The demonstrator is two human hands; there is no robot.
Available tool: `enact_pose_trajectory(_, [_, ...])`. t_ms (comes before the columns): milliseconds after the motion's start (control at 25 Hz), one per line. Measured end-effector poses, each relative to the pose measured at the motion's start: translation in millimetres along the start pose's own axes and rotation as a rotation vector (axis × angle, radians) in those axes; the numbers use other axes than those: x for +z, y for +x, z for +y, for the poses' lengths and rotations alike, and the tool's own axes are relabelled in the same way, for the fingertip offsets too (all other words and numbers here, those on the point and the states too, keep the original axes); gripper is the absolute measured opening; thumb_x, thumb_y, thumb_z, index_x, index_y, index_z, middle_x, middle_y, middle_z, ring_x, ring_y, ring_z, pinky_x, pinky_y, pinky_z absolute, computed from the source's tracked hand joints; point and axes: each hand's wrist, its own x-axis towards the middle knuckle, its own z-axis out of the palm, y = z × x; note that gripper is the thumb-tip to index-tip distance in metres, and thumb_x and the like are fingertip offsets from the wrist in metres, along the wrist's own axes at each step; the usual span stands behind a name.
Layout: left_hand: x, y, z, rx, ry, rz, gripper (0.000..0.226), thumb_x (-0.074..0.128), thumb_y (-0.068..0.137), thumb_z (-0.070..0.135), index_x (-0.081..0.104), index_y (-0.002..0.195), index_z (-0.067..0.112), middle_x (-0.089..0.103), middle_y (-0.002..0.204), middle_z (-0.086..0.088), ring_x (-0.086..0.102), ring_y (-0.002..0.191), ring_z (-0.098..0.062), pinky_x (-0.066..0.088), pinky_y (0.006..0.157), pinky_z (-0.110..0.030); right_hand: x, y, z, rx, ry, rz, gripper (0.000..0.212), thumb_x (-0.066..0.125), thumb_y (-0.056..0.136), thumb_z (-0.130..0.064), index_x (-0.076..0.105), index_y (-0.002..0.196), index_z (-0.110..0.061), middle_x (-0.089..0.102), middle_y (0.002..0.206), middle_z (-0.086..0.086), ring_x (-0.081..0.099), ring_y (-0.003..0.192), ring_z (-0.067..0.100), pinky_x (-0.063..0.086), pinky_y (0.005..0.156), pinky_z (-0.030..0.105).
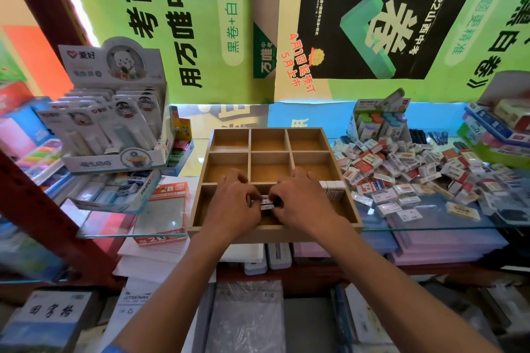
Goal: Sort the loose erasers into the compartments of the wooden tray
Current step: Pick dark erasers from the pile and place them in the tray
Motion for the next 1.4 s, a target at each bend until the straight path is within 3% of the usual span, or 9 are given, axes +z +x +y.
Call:
enact_pose_trajectory(160, [2,-2,1,-0.012,-0.036,0.003,0.024,0.066,0.091,0.023,0.068,0.114,0.020,0.047,0.125,0.002,0.047,0.109,-0.011,0.047,0.092,-0.026,3,-1,1,0.030,0.057,-0.032,0.017,0.059,0.094,-0.032,0.062,0.111,-0.031,0.061,0.113,0.000,0.044,0.114,0.023,0.035,0.100,0.042])
enact_pose_trajectory(360, [3,-2,2,-0.046,-0.063,0.002,0.021,0.059,0.095,0.023,0.070,0.112,0.020,0.052,0.122,0.000,0.049,0.108,-0.011,0.048,0.091,-0.028,2,-3,3,0.019,0.060,-0.017,0.021,0.054,0.096,-0.039,0.066,0.111,-0.030,0.065,0.107,-0.004,0.045,0.108,0.019,0.033,0.096,0.039])
enact_pose_trajectory(560, [1,-2,1,-0.080,-0.133,-0.013,0.013,0.059,0.093,0.018,0.072,0.099,0.018,0.054,0.123,0.001,0.049,0.105,-0.010,0.046,0.088,-0.025,-2,-2,4,0.013,0.097,-0.063,0.017,0.058,0.094,-0.040,0.064,0.107,-0.031,0.063,0.109,-0.004,0.043,0.113,0.019,0.031,0.099,0.041])
enact_pose_trajectory(760, [-2,1,1,-0.080,-0.157,-0.089,0.024,0.056,0.097,0.018,0.071,0.116,0.016,0.049,0.135,-0.001,0.042,0.107,-0.007,0.040,0.091,-0.023,-8,-2,8,-0.024,0.121,-0.142,0.019,0.061,0.093,-0.040,0.064,0.111,-0.035,0.063,0.111,-0.005,0.043,0.117,0.018,0.028,0.103,0.044])
enact_pose_trajectory(960, [-12,-4,-9,-0.029,-0.180,-0.159,0.035,0.049,0.101,0.023,0.056,0.135,0.023,0.044,0.143,0.003,0.049,0.120,-0.014,0.045,0.092,-0.025,-9,-3,13,-0.062,0.136,-0.210,0.021,0.061,0.094,-0.036,0.064,0.114,-0.036,0.063,0.117,-0.008,0.042,0.121,0.017,0.025,0.107,0.049])
enact_pose_trajectory(1080, [-20,-13,-26,0.067,-0.098,-0.214,0.041,0.044,0.104,0.029,0.044,0.144,0.031,0.032,0.153,0.007,0.045,0.127,-0.014,0.041,0.094,-0.023,-7,0,13,-0.065,0.092,-0.203,0.024,0.051,0.099,-0.040,0.065,0.118,-0.036,0.063,0.118,-0.007,0.043,0.118,0.018,0.028,0.104,0.047])
enact_pose_trajectory(1200, [-23,-15,-33,0.088,-0.077,-0.258,0.045,0.044,0.104,0.029,0.037,0.148,0.036,0.024,0.158,0.007,0.040,0.134,-0.017,0.037,0.098,-0.023,-4,0,6,-0.052,-0.015,-0.148,0.029,0.041,0.102,-0.040,0.065,0.116,-0.031,0.063,0.117,-0.004,0.045,0.114,0.019,0.030,0.101,0.045])
enact_pose_trajectory(1320, [-21,-13,-31,0.107,-0.099,-0.236,0.044,0.045,0.103,0.026,0.039,0.146,0.033,0.026,0.156,0.005,0.043,0.130,-0.017,0.037,0.097,-0.022,2,-4,4,-0.051,0.025,-0.060,0.029,0.048,0.098,-0.048,0.062,0.116,-0.030,0.063,0.116,-0.006,0.046,0.113,0.019,0.032,0.099,0.042])
enact_pose_trajectory(1400, [-20,-14,-31,0.103,-0.100,-0.234,0.045,0.046,0.102,0.026,0.039,0.146,0.032,0.026,0.156,0.005,0.043,0.131,-0.018,0.038,0.099,-0.025,2,-3,7,-0.077,0.064,-0.099,0.031,0.055,0.094,-0.051,0.061,0.118,-0.032,0.062,0.119,-0.008,0.045,0.114,0.018,0.032,0.098,0.041])
